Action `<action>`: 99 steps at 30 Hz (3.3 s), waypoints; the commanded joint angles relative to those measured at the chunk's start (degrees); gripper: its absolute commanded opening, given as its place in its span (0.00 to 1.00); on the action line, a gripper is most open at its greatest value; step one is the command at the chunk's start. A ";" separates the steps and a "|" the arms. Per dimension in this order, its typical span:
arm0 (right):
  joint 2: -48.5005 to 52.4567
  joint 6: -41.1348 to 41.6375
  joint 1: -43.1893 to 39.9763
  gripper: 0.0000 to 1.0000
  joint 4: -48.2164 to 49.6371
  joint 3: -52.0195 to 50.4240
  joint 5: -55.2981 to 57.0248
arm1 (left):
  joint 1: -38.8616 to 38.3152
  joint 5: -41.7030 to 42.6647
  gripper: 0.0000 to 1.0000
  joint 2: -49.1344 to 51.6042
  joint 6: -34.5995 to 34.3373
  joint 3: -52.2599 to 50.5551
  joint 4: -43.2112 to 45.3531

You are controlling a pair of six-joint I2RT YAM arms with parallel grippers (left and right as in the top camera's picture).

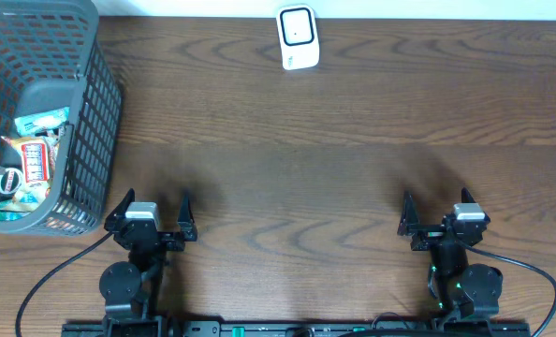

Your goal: Scan the item barcode

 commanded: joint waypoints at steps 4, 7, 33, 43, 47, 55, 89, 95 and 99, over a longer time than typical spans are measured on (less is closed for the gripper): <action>-0.20 -0.66 0.63 0.99 -0.24 -0.09 -0.13 | 0.24 0.94 0.98 -0.35 0.76 -1.62 -0.90; -0.20 -0.66 0.63 0.99 -0.24 -0.09 -0.13 | 0.24 0.94 0.98 -0.35 0.76 -1.62 -0.90; -0.20 -0.66 0.63 0.99 -0.24 -0.09 -0.13 | 0.17 22.99 0.98 -0.35 -17.33 -1.60 2.08; -0.20 -0.66 0.63 0.99 -0.24 -0.09 -0.13 | 0.20 27.74 0.98 -0.35 -28.63 -1.14 29.57; -0.20 -0.66 0.63 0.99 -0.24 -0.09 -0.13 | 0.24 27.06 0.98 -0.35 -29.31 1.75 37.38; -0.20 -0.66 0.63 0.99 -0.24 -0.09 -0.13 | 0.24 20.17 0.98 7.96 -23.10 18.53 31.58; -0.20 -0.66 0.63 0.99 -0.24 -0.09 -0.13 | 29.44 4.66 0.98 90.27 4.07 117.07 -61.70; -0.20 -0.66 0.63 0.99 -0.24 -0.09 -0.13 | 34.23 -1.46 0.98 95.01 -4.42 115.65 -63.30; -0.20 -0.66 0.63 0.99 -0.24 -0.09 -0.13 | 35.47 -1.42 0.98 98.07 -4.72 115.21 -64.89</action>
